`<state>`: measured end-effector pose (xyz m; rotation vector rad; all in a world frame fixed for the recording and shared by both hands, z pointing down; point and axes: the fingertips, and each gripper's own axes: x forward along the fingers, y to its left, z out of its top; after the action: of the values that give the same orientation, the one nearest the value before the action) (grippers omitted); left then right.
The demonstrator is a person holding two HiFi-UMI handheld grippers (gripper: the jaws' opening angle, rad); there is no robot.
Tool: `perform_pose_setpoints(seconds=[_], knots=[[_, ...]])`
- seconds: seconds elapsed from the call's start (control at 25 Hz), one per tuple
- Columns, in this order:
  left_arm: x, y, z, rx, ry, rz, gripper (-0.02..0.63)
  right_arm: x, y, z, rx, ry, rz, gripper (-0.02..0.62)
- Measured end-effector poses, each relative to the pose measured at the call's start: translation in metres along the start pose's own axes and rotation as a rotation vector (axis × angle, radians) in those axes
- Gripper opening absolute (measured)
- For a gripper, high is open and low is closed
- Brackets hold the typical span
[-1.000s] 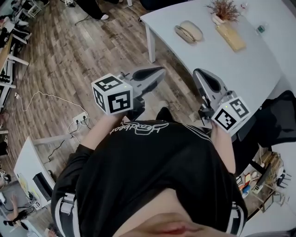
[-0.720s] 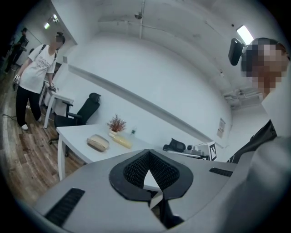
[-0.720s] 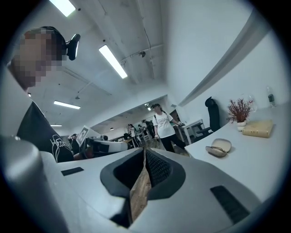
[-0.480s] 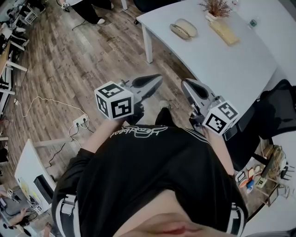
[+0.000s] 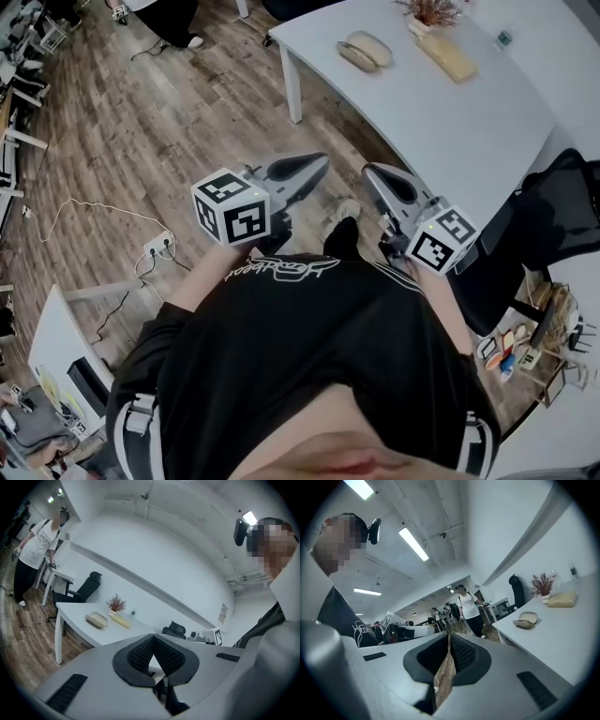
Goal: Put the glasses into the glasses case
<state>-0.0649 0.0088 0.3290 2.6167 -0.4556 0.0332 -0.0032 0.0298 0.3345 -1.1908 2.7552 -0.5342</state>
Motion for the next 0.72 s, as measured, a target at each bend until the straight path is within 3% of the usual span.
perform_pose_setpoints(seconds=[0.72], knots=[[0.007,-0.015,0.005,0.015,0.009,-0.047,0.006,-0.015,-0.003,0.006,-0.006,-0.009,-0.051,0.017]])
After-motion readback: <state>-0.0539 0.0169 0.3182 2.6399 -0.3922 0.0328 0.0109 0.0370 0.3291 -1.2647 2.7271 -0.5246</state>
